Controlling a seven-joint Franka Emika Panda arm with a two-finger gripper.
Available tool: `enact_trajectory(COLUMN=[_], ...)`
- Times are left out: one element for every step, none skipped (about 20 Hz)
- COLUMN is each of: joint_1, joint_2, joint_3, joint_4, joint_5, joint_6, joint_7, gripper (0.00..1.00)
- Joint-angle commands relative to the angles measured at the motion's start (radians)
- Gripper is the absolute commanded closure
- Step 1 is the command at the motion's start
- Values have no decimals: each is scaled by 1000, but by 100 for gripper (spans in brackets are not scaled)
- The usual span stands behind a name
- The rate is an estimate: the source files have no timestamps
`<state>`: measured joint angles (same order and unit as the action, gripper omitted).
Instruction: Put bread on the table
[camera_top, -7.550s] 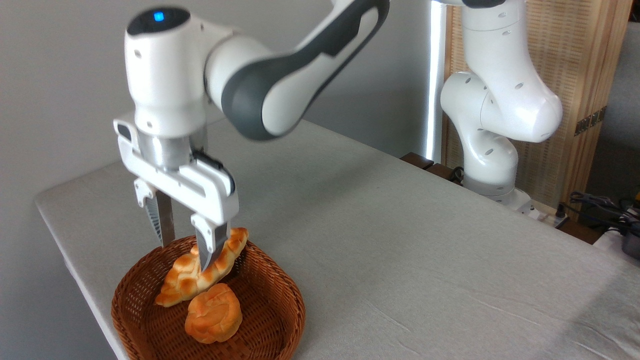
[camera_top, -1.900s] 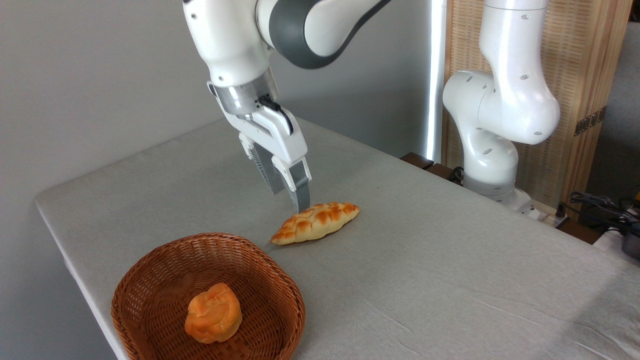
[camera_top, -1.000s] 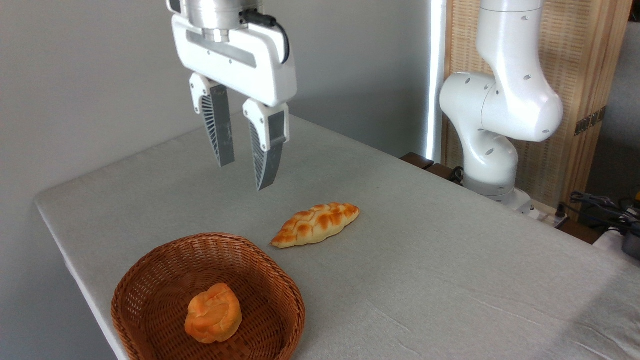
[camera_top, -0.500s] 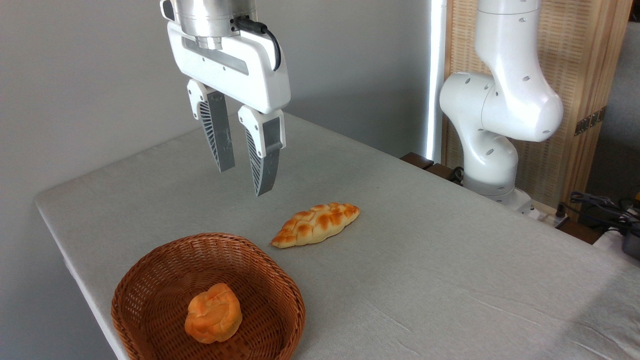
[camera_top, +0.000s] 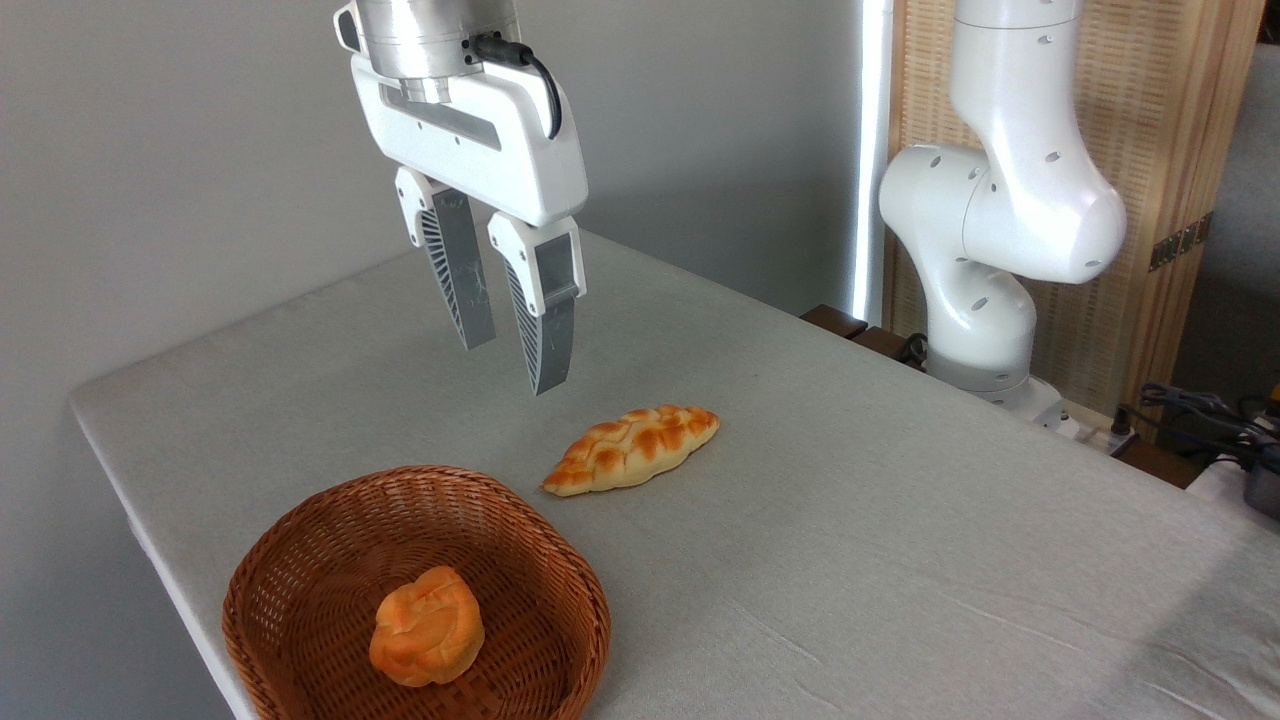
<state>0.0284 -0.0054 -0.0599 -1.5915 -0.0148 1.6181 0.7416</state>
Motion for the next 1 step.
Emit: enact_trajectory(joint_1=[1], joint_2=[7], joint_3=[5], joint_4=[22], joint_5=[-2], joint_6=[-26], joint_7=[7], gripper=[0])
